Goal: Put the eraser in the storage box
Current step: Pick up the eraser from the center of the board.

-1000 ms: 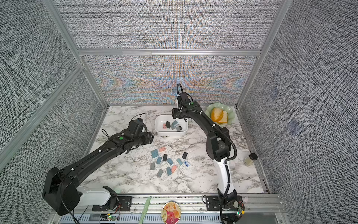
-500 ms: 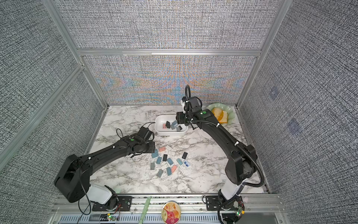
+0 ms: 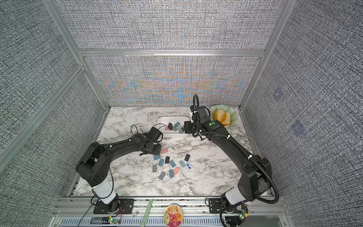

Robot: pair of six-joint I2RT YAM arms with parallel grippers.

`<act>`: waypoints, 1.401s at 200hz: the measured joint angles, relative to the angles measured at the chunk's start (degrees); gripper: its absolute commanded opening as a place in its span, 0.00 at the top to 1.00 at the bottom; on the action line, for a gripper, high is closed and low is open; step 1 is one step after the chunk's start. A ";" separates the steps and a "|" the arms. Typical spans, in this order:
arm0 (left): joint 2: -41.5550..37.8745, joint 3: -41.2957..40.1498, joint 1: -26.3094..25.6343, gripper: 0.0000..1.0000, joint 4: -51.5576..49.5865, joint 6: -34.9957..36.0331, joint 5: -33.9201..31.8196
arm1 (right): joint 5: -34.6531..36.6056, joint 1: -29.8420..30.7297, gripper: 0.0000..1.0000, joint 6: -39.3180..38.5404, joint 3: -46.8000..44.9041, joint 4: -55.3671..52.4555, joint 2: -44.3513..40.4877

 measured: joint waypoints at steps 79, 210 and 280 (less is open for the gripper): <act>1.77 -0.59 -0.57 0.39 1.75 2.75 2.95 | 0.20 -0.07 0.33 0.63 -1.79 1.03 -0.46; 2.25 -1.70 -0.63 0.41 2.03 -0.33 -3.21 | 0.17 -0.04 0.33 1.44 -2.49 1.29 -0.70; 0.35 -4.26 1.44 0.43 2.99 -2.73 -2.91 | -0.04 -0.04 0.33 1.86 -3.02 1.33 -0.74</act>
